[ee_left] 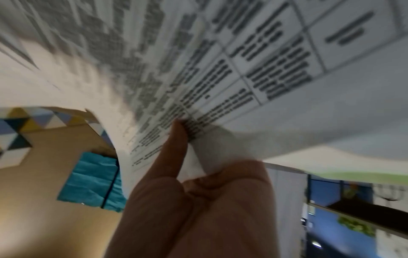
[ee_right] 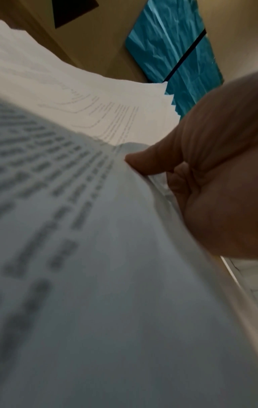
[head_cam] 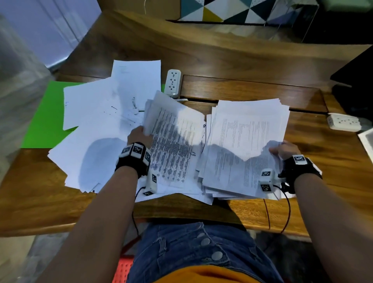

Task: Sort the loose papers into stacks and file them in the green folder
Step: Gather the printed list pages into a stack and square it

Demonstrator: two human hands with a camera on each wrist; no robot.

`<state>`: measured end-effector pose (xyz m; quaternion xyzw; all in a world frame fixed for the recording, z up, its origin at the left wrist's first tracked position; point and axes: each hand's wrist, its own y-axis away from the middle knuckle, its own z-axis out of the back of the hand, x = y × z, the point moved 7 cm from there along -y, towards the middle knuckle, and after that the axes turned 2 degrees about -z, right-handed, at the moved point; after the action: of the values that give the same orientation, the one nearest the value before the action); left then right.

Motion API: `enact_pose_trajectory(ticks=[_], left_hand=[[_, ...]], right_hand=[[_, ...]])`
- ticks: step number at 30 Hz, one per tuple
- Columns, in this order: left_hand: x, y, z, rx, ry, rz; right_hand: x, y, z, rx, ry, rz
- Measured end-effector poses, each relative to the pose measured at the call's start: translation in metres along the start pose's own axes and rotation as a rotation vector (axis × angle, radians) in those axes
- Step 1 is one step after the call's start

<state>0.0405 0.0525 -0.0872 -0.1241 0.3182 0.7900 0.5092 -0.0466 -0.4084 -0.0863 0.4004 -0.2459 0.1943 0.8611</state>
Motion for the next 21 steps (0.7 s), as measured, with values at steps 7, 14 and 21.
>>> enact_pose_trajectory(ticks=[7, 14, 21], left_hand=[[-0.049, -0.007, -0.065, 0.235, -0.233, -0.118], [-0.077, -0.018, -0.101, 0.216, -0.387, -0.157], [-0.100, -0.044, -0.107, 0.253, -0.421, -0.205]], right_hand=[[-0.001, -0.015, 0.012, -0.061, 0.019, 0.006], [0.010, -0.048, 0.017, -0.072, 0.204, 0.021], [0.016, -0.067, 0.009, -0.084, 0.323, 0.054]])
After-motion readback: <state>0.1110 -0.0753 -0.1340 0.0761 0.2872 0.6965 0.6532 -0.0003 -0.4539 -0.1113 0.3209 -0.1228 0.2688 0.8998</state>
